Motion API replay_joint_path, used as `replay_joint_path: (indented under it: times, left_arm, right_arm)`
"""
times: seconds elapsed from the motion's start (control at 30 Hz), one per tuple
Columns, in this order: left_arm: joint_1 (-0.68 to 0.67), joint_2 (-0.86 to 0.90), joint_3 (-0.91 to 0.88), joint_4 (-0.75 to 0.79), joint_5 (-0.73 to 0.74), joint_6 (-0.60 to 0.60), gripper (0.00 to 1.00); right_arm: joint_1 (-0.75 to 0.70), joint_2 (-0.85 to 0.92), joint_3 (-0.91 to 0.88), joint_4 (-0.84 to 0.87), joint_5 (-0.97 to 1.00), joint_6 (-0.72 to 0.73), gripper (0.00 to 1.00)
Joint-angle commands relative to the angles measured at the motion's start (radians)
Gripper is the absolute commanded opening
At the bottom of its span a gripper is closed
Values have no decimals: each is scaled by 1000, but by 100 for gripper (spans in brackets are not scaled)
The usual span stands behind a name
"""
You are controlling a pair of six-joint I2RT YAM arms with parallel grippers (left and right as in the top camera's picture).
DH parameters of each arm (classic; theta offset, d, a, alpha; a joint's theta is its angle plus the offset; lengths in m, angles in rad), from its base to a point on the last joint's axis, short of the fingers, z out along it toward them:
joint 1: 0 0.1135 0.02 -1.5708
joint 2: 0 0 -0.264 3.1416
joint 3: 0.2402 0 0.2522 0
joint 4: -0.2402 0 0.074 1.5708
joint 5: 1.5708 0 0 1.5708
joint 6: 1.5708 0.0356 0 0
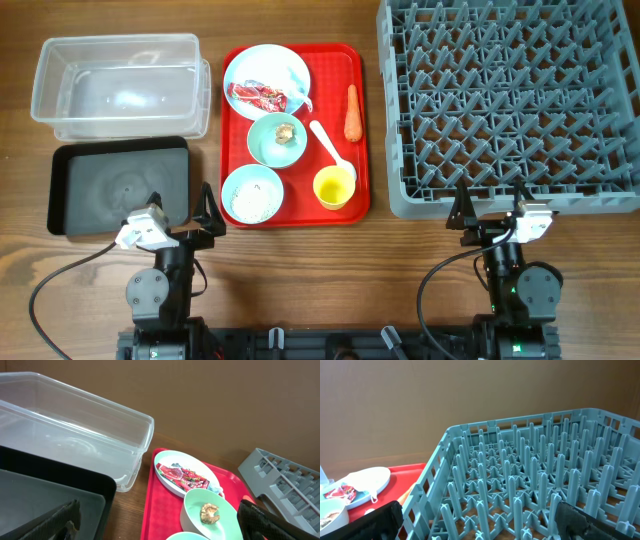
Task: Sort waste into correct bins and load items into the dishwasher rack
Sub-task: 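Raise the left gripper and move it toward the white plate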
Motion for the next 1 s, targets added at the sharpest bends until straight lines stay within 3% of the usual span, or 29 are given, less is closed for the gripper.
replay_joint_path:
  times: [0.0,0.97]
  left_arm:
    - [7,-3,-4,-5,12,16,100]
    - [7,-3,-3,31,22,17,100]
  right_arm:
    - [4,-3,-3,7,21,16,100]
    - [4,-3,-2,71,3,14,100]
